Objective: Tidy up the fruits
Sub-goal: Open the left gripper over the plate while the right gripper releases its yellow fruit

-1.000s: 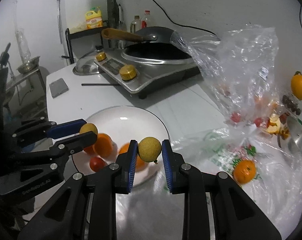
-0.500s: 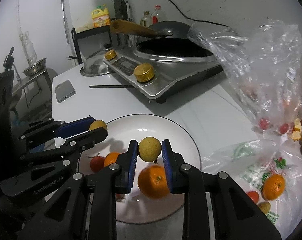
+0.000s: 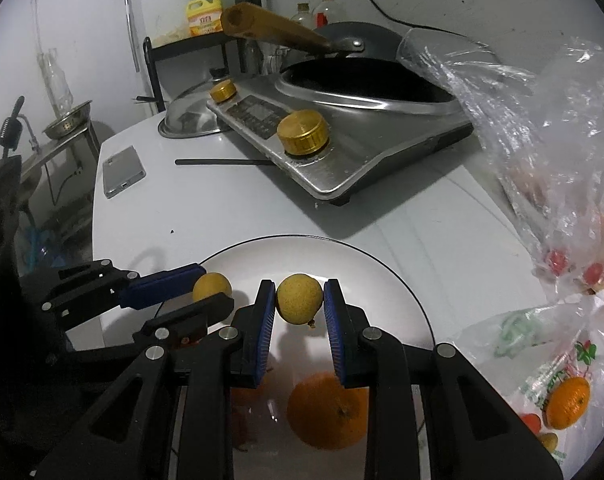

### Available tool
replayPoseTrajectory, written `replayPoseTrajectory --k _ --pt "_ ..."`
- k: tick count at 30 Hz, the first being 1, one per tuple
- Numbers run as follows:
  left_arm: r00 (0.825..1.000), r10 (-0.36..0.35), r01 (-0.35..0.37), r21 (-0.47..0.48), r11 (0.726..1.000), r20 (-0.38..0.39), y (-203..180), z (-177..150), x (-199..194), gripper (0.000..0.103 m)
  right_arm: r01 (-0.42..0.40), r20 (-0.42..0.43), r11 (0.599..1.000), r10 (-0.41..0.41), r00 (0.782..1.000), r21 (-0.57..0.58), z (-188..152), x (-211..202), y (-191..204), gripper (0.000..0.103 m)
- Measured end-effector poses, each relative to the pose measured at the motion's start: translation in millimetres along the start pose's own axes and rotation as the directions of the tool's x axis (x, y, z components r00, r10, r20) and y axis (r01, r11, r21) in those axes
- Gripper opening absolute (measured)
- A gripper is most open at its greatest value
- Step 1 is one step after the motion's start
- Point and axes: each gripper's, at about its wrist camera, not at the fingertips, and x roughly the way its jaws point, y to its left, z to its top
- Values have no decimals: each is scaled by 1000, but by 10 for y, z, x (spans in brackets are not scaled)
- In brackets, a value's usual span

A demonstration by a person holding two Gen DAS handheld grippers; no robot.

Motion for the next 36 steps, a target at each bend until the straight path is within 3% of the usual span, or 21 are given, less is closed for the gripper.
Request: replayPoseTrajectory --k 9,25,31,32,35,36 --pt "1000 24 -24 -9 1000 5 115 20 -87 34 -14 -25 1000 15 1000 16 114 174 52 27" --pt "999 35 -35 -53 998 3 323 -121 -278 35 -10 -62 1000 11 998 14 117 275 239 27" --pt "999 46 -46 -56 997 3 304 -163 -362 35 0 -47 1000 1 999 20 112 201 261 36" --pt "999 46 -45 -56 997 3 298 -162 -370 37 3 -44 1000 -2 999 21 110 176 257 36" --pt "999 34 -33 -65 997 13 266 -176 -427 62 16 -25 1000 -15 1000 19 98 53 243 36" --pt "999 30 -29 -68 997 18 254 -178 -451 63 20 -19 1000 -19 1000 18 94 18 239 37"
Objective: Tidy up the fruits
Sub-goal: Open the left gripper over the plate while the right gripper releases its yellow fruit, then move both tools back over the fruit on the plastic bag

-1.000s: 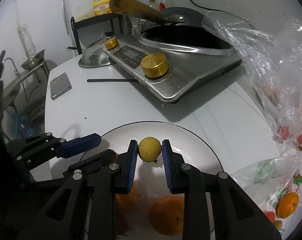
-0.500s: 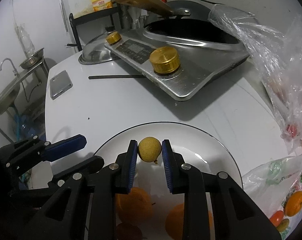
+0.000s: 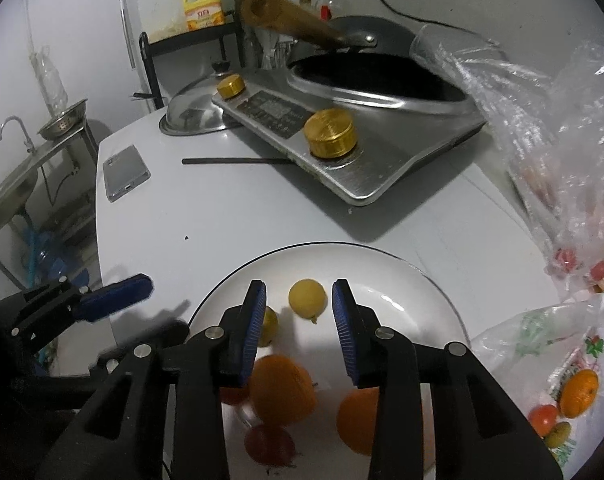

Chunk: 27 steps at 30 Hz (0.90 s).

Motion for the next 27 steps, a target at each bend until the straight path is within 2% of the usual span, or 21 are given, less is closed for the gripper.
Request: replayPoseTrajectory --k 13,17,27 --pt "999 -12 11 21 1000 34 -307 -63 -291 68 62 82 998 -61 995 -1 -128 -562 -76 37" --pt "998 -3 1 35 999 65 -415 -79 -408 80 73 102 997 -73 992 -2 -208 -732 -104 37" --pt "996 -10 4 66 998 88 -672 -107 -611 80 109 153 994 -108 982 4 -389 -1137 -158 37"
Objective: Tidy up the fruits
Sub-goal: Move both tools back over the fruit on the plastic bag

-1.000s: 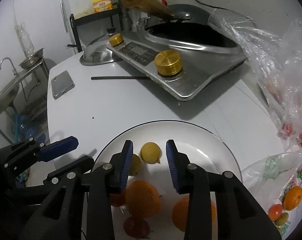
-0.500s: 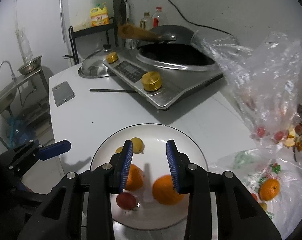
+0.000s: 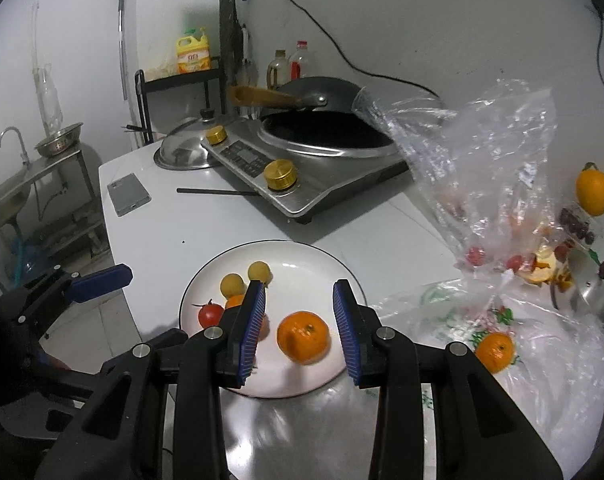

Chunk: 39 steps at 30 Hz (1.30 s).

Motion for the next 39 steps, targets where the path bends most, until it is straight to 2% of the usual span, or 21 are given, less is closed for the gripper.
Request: replayPoseTrajectory --k 10,21,25,32,39 --pt "1000 -12 12 30 999 11 -276 1 -114 80 28 31 999 -29 999 23 -121 -288 -174 38" --pt "999 -35 34 63 997 16 -637 16 -114 80 89 50 993 -93 994 83 -369 -605 -663 38" --pt "999 -50 49 79 996 14 -795 19 -87 80 104 45 988 -109 993 115 -495 -674 -886 51" --pt "998 -56 57 104 993 -13 -1001 12 38 80 121 19 981 -125 992 153 -683 -657 -1166 51" --pt "998 -57 61 113 992 -40 -1121 -26 169 80 121 -32 978 -117 993 169 -861 -473 -1326 51"
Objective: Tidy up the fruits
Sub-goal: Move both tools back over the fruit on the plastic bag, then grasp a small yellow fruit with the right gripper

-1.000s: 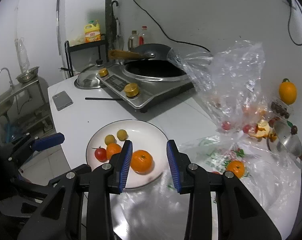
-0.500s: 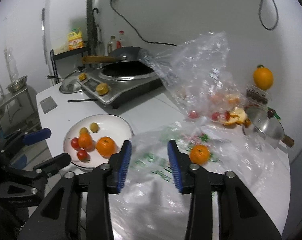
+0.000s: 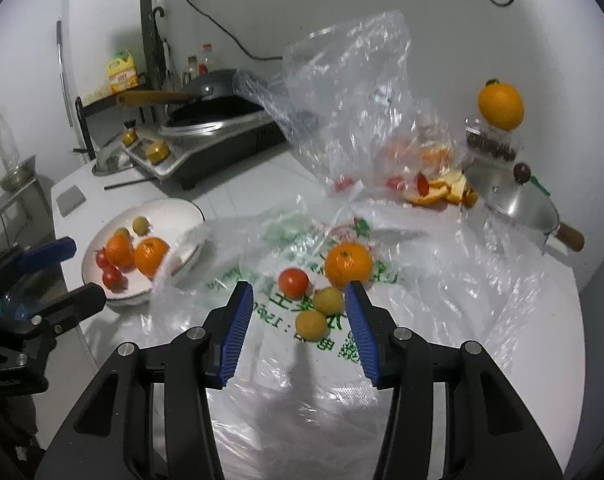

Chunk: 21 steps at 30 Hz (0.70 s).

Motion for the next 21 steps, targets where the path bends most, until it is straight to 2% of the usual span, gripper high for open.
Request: replayPoseTrajectory --k 8,13,18,21 --pt "1000 0 1 8 1000 -31 -45 -22 156 80 -4 -68 1000 4 998 4 -114 315 -66 50" --pt "999 -1 2 12 1000 -42 -48 -5 252 80 -6 -111 1000 6 994 6 -154 507 -85 44" --pt "999 -8 9 27 1000 -50 -82 16 330 80 -3 -150 1000 5 989 10 -182 642 -105 43" --pt "999 -12 14 36 999 -53 -123 35 374 80 -5 -172 1000 6 985 5 -195 697 -121 30"
